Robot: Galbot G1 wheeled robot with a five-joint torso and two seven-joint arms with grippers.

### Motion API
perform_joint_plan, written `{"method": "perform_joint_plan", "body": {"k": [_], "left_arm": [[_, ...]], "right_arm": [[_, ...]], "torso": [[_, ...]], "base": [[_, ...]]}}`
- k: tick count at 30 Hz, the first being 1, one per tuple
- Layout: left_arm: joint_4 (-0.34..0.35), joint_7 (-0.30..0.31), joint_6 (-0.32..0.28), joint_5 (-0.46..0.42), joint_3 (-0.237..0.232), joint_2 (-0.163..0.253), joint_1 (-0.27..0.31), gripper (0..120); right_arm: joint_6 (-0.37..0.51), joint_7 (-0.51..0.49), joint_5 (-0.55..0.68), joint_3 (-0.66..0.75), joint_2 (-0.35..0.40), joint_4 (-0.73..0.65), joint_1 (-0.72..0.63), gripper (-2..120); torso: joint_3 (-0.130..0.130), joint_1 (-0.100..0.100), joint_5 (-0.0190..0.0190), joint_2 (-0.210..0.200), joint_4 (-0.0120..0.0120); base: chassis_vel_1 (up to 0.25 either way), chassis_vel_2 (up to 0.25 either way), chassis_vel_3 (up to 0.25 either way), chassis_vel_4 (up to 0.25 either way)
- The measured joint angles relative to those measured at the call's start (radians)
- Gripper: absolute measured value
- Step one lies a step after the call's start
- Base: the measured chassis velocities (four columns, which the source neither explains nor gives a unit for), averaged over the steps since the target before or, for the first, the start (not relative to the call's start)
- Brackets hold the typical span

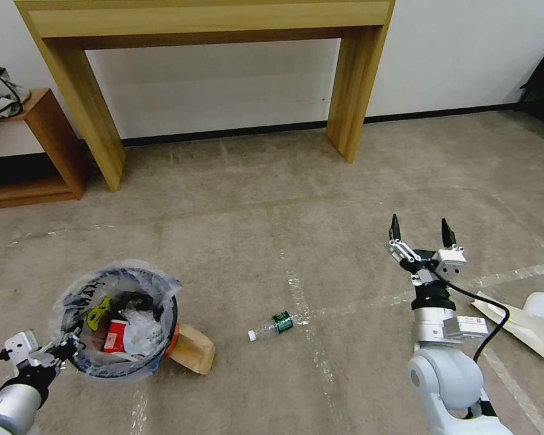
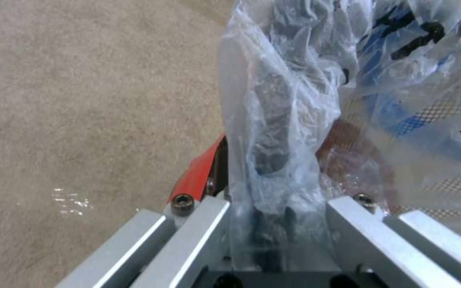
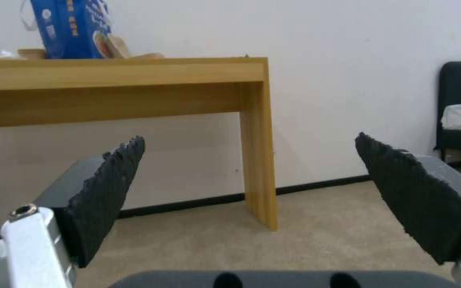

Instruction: Pick up the trash bin and place the garbage on the floor into it.

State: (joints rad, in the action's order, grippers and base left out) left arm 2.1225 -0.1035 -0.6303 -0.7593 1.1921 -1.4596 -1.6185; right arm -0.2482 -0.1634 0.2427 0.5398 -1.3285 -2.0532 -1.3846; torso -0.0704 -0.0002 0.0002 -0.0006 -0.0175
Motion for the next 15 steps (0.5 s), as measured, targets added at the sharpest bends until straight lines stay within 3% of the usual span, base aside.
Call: {"method": "perform_joint_plan", "body": {"k": [10, 15], "left_arm": [[-0.006, -0.004, 0.007, 0.005, 0.010, 0.000, -0.004, 1], [-0.011, -0.003, 0.007, 0.005, 0.012, -0.001, -0.008, 1]], "right_arm": [[-0.002, 0.005, -0.007, -0.033, 0.002, 0.012, 0.012, 100], [0.026, 0.009, 0.028, -0.063, 0.047, 0.012, 0.051, 100]], "torso": [[0.000, 0.000, 0.0000, 0.000, 0.0000], [0.000, 0.000, 0.0000, 0.000, 0.0000]], "base": [[0.000, 0.000, 0.000, 0.000], [0.000, 0.000, 0.000, 0.000]]}}
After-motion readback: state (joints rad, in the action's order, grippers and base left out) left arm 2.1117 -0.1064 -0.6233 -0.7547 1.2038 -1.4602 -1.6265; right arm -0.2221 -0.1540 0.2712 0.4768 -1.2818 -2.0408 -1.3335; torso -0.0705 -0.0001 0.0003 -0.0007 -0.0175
